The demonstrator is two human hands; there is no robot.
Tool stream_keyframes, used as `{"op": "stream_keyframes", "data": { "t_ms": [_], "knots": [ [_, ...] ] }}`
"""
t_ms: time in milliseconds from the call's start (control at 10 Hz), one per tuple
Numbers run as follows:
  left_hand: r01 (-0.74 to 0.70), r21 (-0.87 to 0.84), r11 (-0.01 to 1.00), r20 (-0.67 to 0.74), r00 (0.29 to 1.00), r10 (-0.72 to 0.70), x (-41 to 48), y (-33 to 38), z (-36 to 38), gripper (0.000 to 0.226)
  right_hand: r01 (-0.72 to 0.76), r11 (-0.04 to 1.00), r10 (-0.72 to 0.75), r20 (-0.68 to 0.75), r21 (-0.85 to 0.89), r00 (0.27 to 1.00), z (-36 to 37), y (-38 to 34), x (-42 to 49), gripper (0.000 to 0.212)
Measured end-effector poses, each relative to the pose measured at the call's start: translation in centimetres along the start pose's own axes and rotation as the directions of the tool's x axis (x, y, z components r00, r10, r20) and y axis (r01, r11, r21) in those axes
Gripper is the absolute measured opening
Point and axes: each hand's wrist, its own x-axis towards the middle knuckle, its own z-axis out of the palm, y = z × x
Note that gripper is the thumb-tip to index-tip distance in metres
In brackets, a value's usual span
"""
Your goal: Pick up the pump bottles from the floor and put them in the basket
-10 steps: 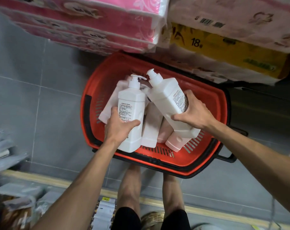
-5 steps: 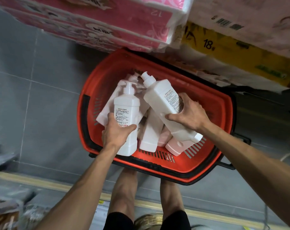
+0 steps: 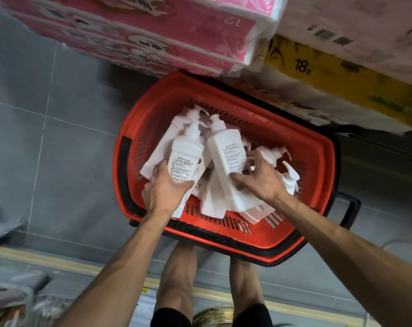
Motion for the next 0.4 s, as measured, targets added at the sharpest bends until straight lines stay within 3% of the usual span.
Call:
{"op": "stream_keyframes", "data": {
  "t_ms": [100, 200, 400],
  "knots": [
    [-0.049, -0.011, 0.999, -0.045, 0.998, 0.049, -0.4, 0.2, -0.5, 0.069, 0.039, 0.999, -0.039, -0.032, 0.007, 0.999, -1.1, -0.1, 0.2, 0.041],
    [-0.122, -0.064, 0.990, -0.090, 0.989, 0.116, -0.8, 0.8, -1.7, 0.048, 0.073, 0.997, -0.072, -0.029, 0.010, 0.997, -2.7, -0.8, 0.3, 0.035],
    [-0.309, -0.107, 0.945, -0.176, 0.941, 0.288, -1.2, 4.3, -5.0, 0.042, 0.181, 0.983, -0.181, -0.083, -0.010, 0.980, -5.3, -2.5, -0.9, 0.036]
  ]
}}
